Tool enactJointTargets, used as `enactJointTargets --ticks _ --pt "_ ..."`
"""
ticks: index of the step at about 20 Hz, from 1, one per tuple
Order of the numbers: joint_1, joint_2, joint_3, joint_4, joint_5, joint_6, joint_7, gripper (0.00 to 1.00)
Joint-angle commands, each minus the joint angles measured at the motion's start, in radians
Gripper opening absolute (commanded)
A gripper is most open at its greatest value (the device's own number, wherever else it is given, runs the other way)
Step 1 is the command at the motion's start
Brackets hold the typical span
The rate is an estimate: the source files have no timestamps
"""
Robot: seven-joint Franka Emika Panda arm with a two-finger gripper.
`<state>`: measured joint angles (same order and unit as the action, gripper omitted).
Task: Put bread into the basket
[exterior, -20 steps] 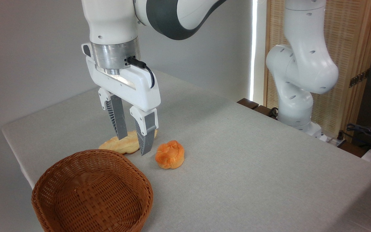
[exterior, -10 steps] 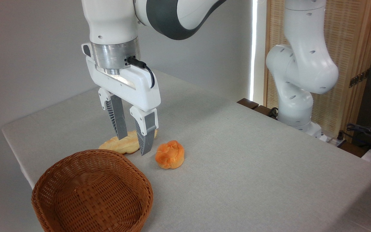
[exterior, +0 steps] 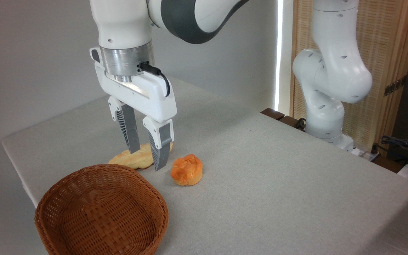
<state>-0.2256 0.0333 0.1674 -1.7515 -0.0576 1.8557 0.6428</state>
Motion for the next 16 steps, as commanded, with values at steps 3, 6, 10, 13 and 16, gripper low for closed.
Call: enactJointTargets --ticks 3,6,10,13,16 --pt "-0.003 -0.001 0.007 0.012 -0.015 -0.021 0.0 1.0" --pt "-0.006 0.007 0.0 0.01 -0.016 -0.021 -0.002 1.0" --pt "-0.035 0.005 -0.006 -0.026 -0.016 -0.047 -0.003 1.0" --pt "-0.049 0.005 -0.018 -0.055 -0.016 -0.058 -0.002 1.0" --pt "-0.049 0.004 -0.022 -0.115 -0.016 -0.039 0.0 1.0"
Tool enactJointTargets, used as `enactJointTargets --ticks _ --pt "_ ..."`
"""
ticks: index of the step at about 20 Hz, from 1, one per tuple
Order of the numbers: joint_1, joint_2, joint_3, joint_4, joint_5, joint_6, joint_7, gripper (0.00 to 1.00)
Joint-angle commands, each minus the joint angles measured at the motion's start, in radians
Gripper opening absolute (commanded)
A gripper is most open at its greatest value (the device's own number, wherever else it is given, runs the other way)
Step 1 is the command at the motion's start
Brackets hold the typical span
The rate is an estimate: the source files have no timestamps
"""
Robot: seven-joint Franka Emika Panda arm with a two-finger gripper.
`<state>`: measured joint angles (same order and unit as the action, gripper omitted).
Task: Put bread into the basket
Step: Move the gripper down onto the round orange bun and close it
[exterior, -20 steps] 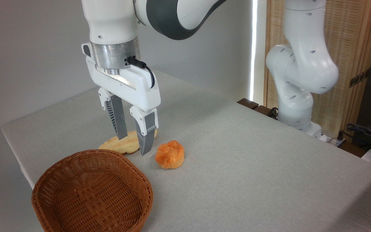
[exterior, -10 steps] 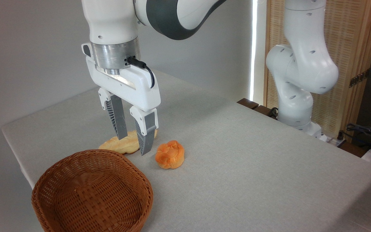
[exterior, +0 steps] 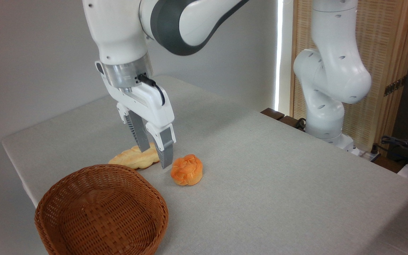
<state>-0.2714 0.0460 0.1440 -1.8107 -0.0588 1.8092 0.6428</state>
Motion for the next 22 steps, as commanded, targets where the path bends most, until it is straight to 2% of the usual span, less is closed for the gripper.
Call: enactJointTargets --ticks 1,12,22 --pt "-0.005 -0.009 -0.007 -0.062 -0.015 0.005 -0.002 1.0" --pt "-0.006 0.012 -0.021 -0.174 -0.015 0.004 0.031 1.0" --pt "-0.005 0.041 -0.021 -0.176 -0.013 0.007 0.032 1.0"
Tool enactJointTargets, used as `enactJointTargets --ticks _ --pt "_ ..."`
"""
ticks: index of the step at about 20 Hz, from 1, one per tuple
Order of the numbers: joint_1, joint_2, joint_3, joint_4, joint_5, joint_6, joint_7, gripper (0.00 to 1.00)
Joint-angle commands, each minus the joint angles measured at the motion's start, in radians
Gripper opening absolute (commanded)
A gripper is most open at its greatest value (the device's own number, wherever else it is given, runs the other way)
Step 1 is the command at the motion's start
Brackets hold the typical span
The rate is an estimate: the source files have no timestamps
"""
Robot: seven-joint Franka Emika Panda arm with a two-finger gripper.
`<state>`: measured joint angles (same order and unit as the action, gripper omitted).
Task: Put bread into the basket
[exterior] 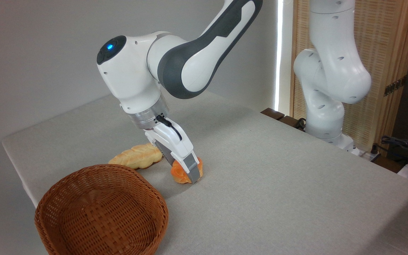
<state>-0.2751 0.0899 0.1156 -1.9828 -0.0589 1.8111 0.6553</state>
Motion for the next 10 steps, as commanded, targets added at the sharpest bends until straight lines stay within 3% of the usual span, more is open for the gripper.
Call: enactJointTargets --ticks 1,4,5,6,7,10 --pt "-0.001 -0.002 0.007 -0.002 -0.013 0.005 0.02 0.96" --pt "-0.001 -0.002 0.007 -0.002 -0.013 -0.002 0.02 0.7" --pt "-0.001 -0.004 0.007 -0.002 -0.015 -0.001 0.02 0.58" --pt "-0.001 -0.002 0.006 -0.002 -0.015 -0.001 0.02 0.41" --pt "-0.001 -0.004 0.006 -0.001 -0.015 -0.001 0.021 0.33" --pt "-0.001 -0.004 0.007 0.002 -0.015 -0.004 0.033 0.34"
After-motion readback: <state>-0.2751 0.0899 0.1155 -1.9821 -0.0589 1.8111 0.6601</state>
